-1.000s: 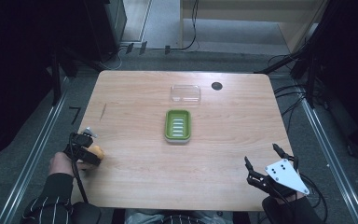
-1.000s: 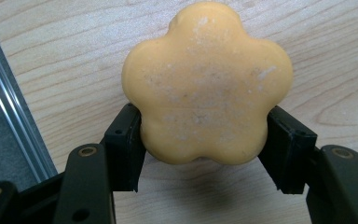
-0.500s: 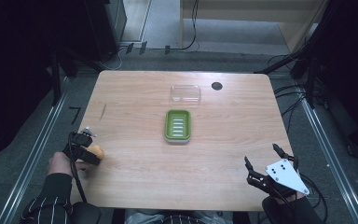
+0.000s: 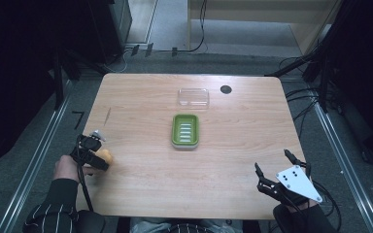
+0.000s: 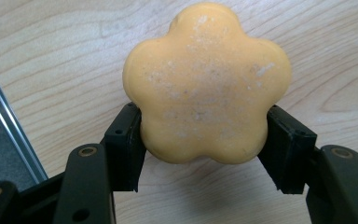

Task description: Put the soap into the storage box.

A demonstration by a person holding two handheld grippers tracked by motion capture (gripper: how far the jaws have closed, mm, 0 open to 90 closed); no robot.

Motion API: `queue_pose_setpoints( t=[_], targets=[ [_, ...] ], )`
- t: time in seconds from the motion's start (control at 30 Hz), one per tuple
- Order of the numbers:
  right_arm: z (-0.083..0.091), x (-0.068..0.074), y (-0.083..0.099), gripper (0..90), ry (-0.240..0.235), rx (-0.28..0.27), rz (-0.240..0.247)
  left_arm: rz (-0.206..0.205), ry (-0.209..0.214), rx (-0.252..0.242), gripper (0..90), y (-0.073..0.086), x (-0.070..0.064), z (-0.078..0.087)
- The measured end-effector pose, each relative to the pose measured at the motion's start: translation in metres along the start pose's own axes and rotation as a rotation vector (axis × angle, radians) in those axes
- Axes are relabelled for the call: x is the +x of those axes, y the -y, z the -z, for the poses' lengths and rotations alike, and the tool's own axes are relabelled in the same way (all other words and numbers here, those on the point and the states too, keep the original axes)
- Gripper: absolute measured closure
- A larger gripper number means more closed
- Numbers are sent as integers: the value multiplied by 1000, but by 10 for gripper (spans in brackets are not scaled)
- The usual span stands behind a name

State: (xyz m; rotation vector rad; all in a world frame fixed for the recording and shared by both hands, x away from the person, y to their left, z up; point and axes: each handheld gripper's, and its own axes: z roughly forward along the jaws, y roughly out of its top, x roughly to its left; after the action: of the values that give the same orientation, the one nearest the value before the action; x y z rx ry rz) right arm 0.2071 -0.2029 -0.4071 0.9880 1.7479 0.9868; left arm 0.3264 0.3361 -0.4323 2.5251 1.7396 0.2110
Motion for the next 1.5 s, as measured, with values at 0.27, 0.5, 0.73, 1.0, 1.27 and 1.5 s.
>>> queue_pose_setpoints(
  t=[0.27,0.5,0.73,1.0,1.27,1.5],
  targets=[
    [0,1,0,134,1,2,1,-27,1,-2,395,-6,-7,2],
    [0,0,0,133,1,1,0,-43,2,-7,395,-14,-11,5],
    [0,0,0,134,1,2,0,-63,2,-9,395,-18,-15,7],
    [0,1,0,134,0,1,1,-90,5,-13,395,-27,-19,10],
    [0,0,0,134,1,1,1,-120,10,-18,395,-35,-26,11],
    [0,0,0,134,1,0,0,-141,10,-21,395,-43,-30,13]
  ],
)
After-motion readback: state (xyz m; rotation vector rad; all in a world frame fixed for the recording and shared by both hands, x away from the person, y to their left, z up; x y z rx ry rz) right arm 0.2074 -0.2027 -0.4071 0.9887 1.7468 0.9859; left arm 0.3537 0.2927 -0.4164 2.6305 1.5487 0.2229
